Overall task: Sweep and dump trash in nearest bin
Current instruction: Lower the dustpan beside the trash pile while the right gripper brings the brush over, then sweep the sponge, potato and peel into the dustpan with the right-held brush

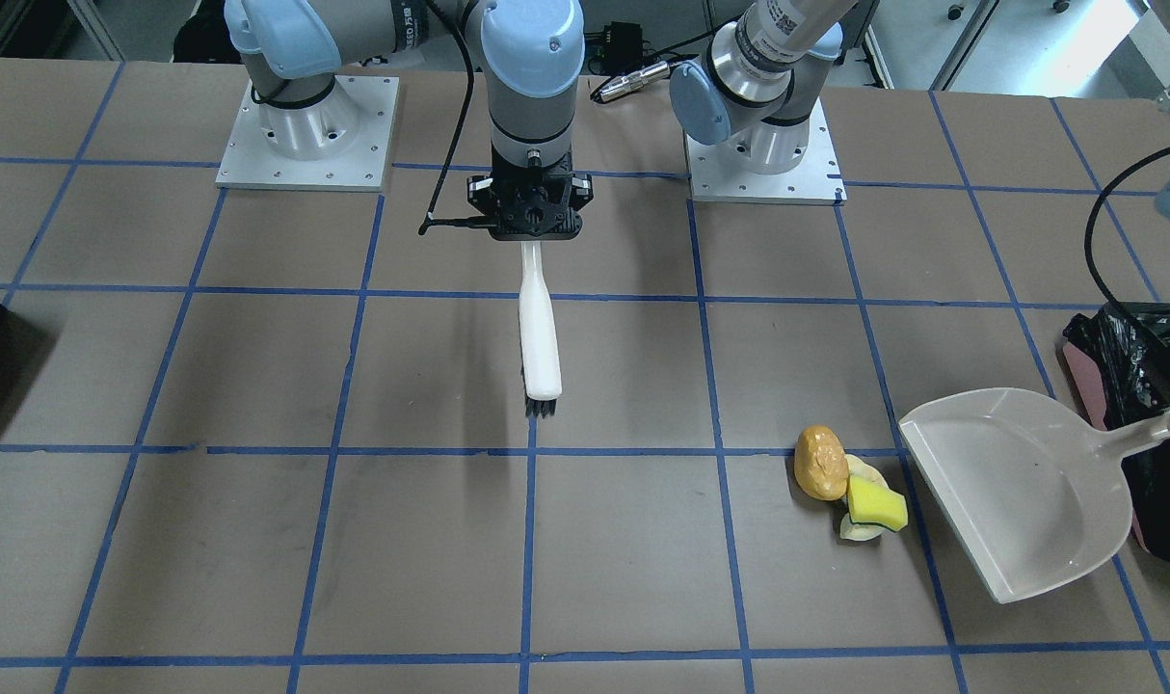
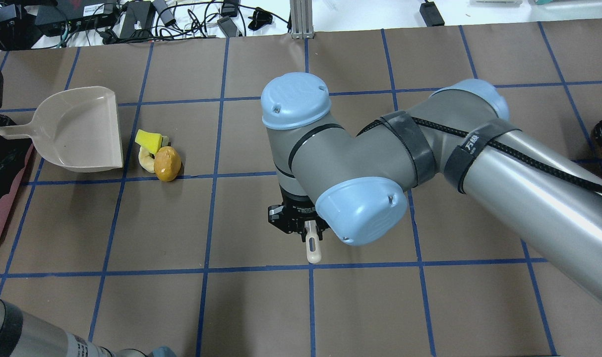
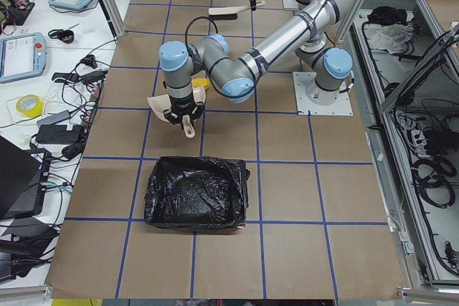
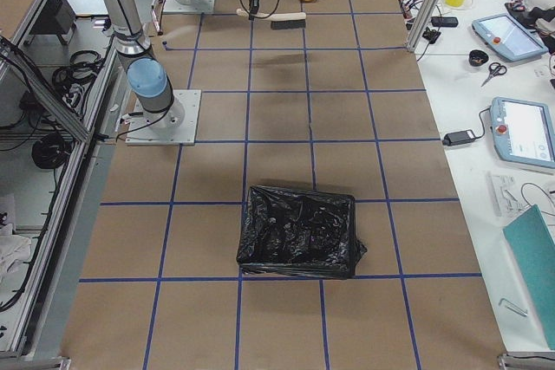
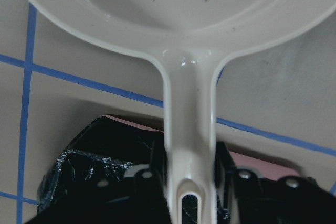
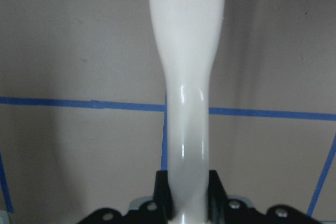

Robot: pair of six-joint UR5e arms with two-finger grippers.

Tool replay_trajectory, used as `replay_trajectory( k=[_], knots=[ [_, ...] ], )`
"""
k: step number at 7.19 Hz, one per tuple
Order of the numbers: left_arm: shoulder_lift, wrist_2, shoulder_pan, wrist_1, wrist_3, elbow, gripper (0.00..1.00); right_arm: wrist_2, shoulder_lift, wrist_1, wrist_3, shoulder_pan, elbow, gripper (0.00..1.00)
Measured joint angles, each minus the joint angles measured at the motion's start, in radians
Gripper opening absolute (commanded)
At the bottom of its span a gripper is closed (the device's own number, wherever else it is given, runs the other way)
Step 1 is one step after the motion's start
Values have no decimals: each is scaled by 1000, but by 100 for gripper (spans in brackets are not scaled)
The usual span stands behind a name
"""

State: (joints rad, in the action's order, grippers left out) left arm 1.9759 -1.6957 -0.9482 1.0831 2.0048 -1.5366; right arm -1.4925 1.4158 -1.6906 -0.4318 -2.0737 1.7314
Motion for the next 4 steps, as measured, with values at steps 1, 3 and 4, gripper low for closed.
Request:
replay_trajectory(
  k=[1, 3, 4],
  knots=[
    [24, -3, 0, -47, 73, -17, 0, 11, -52, 6, -2, 7, -62, 0],
    [60, -5, 0, -63, 188, -26, 0, 59, -154, 23, -35, 2, -185, 0],
    [72, -5, -3, -60, 216, -27, 0, 84, -189, 26, -67, -8, -225, 0]
  ],
)
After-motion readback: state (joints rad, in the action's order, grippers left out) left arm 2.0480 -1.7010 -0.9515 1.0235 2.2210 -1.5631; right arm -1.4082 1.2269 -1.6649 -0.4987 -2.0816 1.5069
